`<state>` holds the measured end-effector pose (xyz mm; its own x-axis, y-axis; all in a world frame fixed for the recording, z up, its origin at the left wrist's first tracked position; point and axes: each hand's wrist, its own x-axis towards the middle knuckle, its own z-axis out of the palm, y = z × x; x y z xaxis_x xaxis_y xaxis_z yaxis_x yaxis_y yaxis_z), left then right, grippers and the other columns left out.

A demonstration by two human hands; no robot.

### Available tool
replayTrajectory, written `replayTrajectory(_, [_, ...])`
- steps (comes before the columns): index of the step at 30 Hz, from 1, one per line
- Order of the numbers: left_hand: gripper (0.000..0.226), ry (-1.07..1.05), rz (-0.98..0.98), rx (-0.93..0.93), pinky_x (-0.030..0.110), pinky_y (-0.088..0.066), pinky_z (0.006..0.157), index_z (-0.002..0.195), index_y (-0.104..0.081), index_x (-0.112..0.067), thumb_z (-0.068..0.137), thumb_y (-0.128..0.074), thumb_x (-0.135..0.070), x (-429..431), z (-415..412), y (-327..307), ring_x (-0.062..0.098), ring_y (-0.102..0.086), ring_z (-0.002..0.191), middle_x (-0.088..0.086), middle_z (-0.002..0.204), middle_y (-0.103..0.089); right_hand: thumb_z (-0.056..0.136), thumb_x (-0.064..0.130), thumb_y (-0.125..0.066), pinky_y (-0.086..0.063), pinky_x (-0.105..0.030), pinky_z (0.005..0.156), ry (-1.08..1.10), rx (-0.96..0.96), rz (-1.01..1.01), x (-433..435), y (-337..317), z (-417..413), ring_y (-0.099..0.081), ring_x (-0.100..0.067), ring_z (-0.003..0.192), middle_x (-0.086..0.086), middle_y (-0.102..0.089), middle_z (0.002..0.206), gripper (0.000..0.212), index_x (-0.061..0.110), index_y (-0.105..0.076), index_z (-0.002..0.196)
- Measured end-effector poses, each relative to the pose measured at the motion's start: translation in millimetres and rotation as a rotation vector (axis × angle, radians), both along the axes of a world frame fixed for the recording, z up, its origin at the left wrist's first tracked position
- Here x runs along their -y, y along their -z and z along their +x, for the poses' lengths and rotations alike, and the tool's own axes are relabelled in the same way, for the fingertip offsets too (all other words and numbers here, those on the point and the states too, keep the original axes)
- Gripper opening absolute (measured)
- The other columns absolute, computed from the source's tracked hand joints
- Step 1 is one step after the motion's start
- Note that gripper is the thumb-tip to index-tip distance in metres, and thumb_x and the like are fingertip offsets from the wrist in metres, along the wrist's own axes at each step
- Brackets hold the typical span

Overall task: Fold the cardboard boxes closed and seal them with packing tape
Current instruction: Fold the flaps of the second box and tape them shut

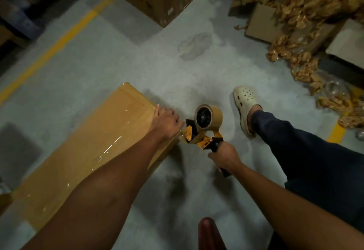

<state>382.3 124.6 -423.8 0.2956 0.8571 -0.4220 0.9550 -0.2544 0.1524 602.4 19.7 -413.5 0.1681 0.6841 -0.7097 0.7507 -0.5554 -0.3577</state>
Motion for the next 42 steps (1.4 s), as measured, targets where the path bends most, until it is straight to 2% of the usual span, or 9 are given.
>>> replayTrajectory(3, [0.069, 0.016, 0.004, -0.022, 0.058, 0.003, 0.12, 0.095, -0.069, -0.027, 0.09, -0.022, -0.077, 5, 3, 1, 0.029, -0.038, 0.133, 0.006, 0.126, -0.057, 0.082, 0.024, -0.073, -0.061, -0.039, 0.065, 0.149, -0.082, -0.045, -6, 7, -7, -0.069, -0.024, 0.068, -0.009, -0.068, 0.082, 0.018, 0.015, -0.059, 0.089])
replayTrajectory(9, [0.052, 0.013, 0.097, -0.055, 0.055, 0.004, 0.121, 0.111, -0.066, -0.03, 0.094, -0.033, -0.066, 22, 5, 1, 0.029, -0.031, 0.142, 0.005, 0.136, -0.053, 0.083, 0.004, -0.066, -0.053, -0.034, 0.049, 0.431, -0.355, -0.098, -14, 17, -21, -0.059, -0.028, 0.047, -0.017, -0.061, 0.057, 0.008, 0.0, -0.059, 0.082])
replayTrajectory(15, [0.08, 0.044, 0.156, 0.023, 0.046, 0.003, 0.122, 0.141, -0.049, -0.021, 0.093, -0.005, -0.069, 12, -22, 10, 0.027, -0.017, 0.15, 0.01, 0.155, -0.037, 0.086, 0.011, -0.059, -0.052, -0.037, 0.052, 0.623, -0.541, -0.111, -59, 38, -38, -0.06, -0.031, 0.052, -0.017, -0.056, 0.057, 0.01, 0.005, -0.055, 0.079])
replayTrajectory(18, [0.08, -0.09, 0.168, -0.038, 0.052, -0.001, 0.123, 0.15, -0.035, -0.018, 0.095, -0.002, -0.066, -12, -49, 7, 0.029, -0.001, 0.153, 0.011, 0.164, -0.017, 0.085, 0.015, -0.059, -0.061, -0.05, 0.065, 0.56, -0.466, -0.042, -88, 53, -45, -0.065, -0.033, 0.06, -0.017, -0.061, 0.067, 0.012, 0.005, -0.059, 0.079])
replayTrajectory(21, [0.072, -0.228, 0.173, -0.075, 0.056, -0.001, 0.121, 0.152, -0.032, -0.015, 0.1, -0.013, -0.061, -43, -82, 5, 0.031, 0.001, 0.153, 0.01, 0.165, -0.012, 0.087, 0.015, -0.059, -0.061, -0.042, 0.061, 0.467, -0.438, -0.001, -116, 66, -54, -0.066, -0.031, 0.057, -0.017, -0.06, 0.077, 0.012, 0.004, -0.058, 0.09])
replayTrajectory(26, [0.064, -0.434, 0.213, -0.072, 0.058, -0.013, 0.119, 0.15, -0.035, -0.011, 0.102, -0.028, -0.054, -96, -128, 11, 0.035, -0.019, 0.149, 0.015, 0.16, -0.027, 0.086, 0.016, -0.058, -0.06, -0.042, 0.061, 0.417, -0.427, 0.082, -152, 90, -67, -0.066, -0.032, 0.059, -0.017, -0.062, 0.074, 0.011, 0.006, -0.058, 0.082])
replayTrajectory(31, [0.055, -0.51, 0.325, 0.024, 0.052, -0.038, 0.1, 0.137, -0.046, -0.009, 0.102, -0.033, -0.05, -105, -138, 30, 0.038, -0.049, 0.121, 0.017, 0.134, -0.052, 0.055, 0.05, -0.06, -0.058, -0.055, 0.076, 0.459, -0.357, 0.066, -173, 171, -62, -0.069, -0.039, 0.08, -0.02, -0.069, 0.086, 0.04, 0.016, -0.061, 0.076])
replayTrajectory(35, [0.053, -0.517, 0.409, 0.026, 0.048, -0.04, 0.094, 0.128, -0.05, -0.01, 0.099, -0.031, -0.05, -103, -138, 38, 0.034, -0.051, 0.113, 0.013, 0.123, -0.055, 0.082, 0.033, -0.066, -0.058, -0.05, 0.079, 0.466, -0.26, 0.087, -173, 167, -68, -0.067, -0.034, 0.082, -0.02, -0.068, 0.088, 0.02, 0.016, -0.058, 0.074])
replayTrajectory(42, [0.054, -0.535, 0.402, 0.069, 0.046, -0.044, 0.09, 0.123, -0.052, -0.007, 0.096, -0.034, -0.051, -105, -136, 31, 0.034, -0.055, 0.106, 0.013, 0.117, -0.059, 0.09, 0.036, -0.055, -0.048, -0.037, 0.078, 0.353, -0.041, -0.005, -181, 156, -65, -0.061, -0.032, 0.091, -0.014, -0.062, 0.094, 0.025, 0.012, -0.058, 0.083])
